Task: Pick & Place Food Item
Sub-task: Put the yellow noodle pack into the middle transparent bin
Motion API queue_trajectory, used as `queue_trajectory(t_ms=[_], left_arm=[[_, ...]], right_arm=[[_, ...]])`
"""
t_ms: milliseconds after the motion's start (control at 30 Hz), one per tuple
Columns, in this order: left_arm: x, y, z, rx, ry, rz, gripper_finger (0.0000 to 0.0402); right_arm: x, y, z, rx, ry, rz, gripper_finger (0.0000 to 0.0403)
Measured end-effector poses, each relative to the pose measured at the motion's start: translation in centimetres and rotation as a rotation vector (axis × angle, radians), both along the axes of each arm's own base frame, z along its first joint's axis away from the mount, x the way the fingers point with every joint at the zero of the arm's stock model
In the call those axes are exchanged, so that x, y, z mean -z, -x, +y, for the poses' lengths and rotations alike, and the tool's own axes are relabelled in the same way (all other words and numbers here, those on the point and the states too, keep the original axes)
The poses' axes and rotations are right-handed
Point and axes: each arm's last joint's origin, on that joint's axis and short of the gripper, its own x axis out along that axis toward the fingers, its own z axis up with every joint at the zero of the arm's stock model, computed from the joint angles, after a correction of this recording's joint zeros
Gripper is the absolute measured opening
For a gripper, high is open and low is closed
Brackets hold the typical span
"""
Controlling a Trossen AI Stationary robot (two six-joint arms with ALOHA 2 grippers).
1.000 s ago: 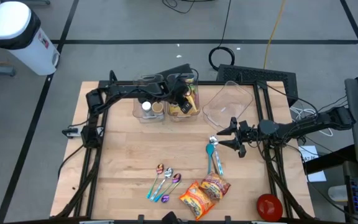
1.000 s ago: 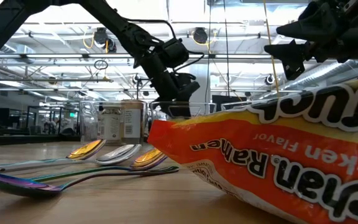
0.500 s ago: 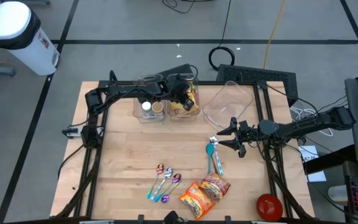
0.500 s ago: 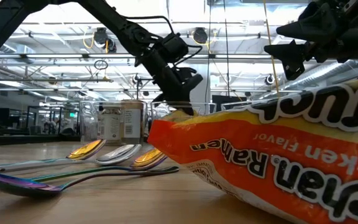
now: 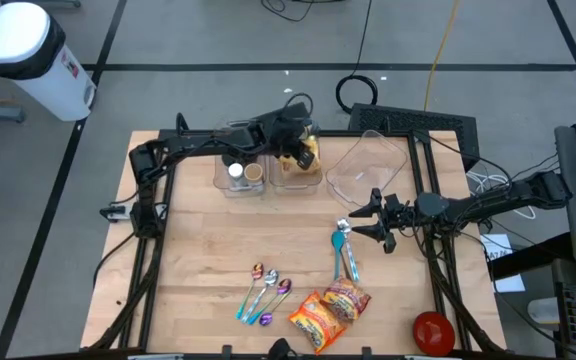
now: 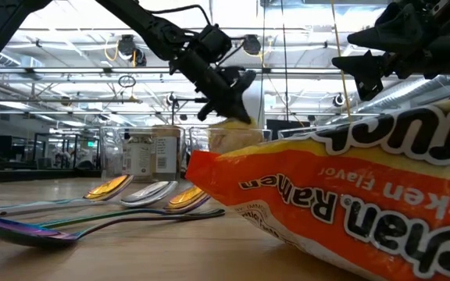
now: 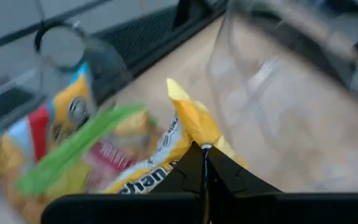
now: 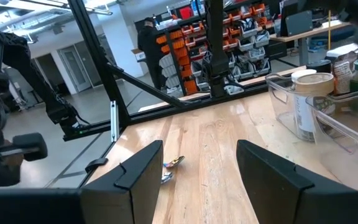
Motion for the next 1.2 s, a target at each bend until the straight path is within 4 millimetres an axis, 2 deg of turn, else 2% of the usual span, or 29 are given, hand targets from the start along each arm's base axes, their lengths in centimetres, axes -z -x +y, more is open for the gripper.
queue_trajectory(t_ms=[167,333,433,533,667,767,900,1200], left_arm=[[-1.2,0.0,0.4,0.039,0.015,-0.097,0.0002],[-1.2,0.2,1.0,0.03,0.027,-0.119,0.0002],[-1.0,0.3,1.1,0.012,0.016,-0.218,0.0002],[-0.5,1.3,1.4,-0.028,0.027,-0.347,0.0002],[0.7,3.9,1.2,-0.086,0.028,-0.529,0.0001],[2.5,5.8,0.5,-0.145,0.034,-0.632,0.0002],[3.7,7.1,-1.1,-0.204,-0.004,-0.74,0.0001],[3.8,5.5,-5.2,-0.326,-0.054,-0.743,0.0003]], right_arm=[[0.0,0.0,0.0,-0.001,0.0,0.001,0.0196],[0.0,0.0,0.0,-0.001,0.001,0.005,0.0196],[0.0,0.0,0.0,-0.001,0.001,0.005,0.0196],[0.0,0.0,0.0,-0.001,0.0,0.004,0.0196],[0.1,0.0,0.0,-0.001,0.001,0.006,0.0196],[0.1,0.0,0.0,-0.001,0.002,0.007,0.0196],[0.0,0.0,0.0,0.0,0.007,0.002,0.0196],[0.0,0.0,0.0,0.006,0.007,-0.003,0.0196]])
